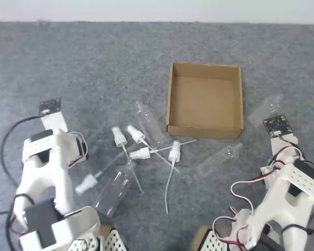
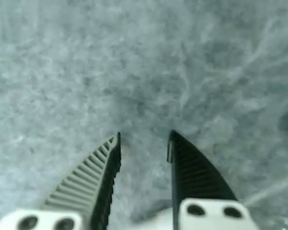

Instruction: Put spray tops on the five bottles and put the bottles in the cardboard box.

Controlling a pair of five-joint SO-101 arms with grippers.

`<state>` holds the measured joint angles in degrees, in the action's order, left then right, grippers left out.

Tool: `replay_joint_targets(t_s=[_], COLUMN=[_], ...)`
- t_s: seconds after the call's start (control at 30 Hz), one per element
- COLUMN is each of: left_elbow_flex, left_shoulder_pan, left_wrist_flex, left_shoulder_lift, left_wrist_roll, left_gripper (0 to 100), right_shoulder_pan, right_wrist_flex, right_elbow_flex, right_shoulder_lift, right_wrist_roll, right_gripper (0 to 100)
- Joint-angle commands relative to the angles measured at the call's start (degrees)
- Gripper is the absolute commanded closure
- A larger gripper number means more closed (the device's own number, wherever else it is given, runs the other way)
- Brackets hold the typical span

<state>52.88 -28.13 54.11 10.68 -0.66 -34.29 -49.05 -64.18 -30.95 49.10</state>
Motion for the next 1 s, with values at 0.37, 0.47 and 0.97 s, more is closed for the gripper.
replay_joint_targets(t_s=[0.37,0.47,0.97], left_elbow_flex=[-21.85,-19.65,6.64], left_shoulder_pan=[-0.26,-0.44,0.09], left_wrist_flex=[29.54,32.79,19.08], left_shoulder_lift=[1.41,1.76,22.15], left_wrist_roll=[38.59,47.65,57.23], left_gripper=[83,82,76], right_shoulder_pan=[-0.04,-0.04,-0.04], right_wrist_flex=[0.57,0.57,0.48], right_elbow_flex=[-1.93,-1.93,-2.02], right_shoulder_lift=[0.22,0.22,0.48], right_wrist_roll=[0.53,0.53,0.53], right_gripper=[99.1,99.1,99.1])
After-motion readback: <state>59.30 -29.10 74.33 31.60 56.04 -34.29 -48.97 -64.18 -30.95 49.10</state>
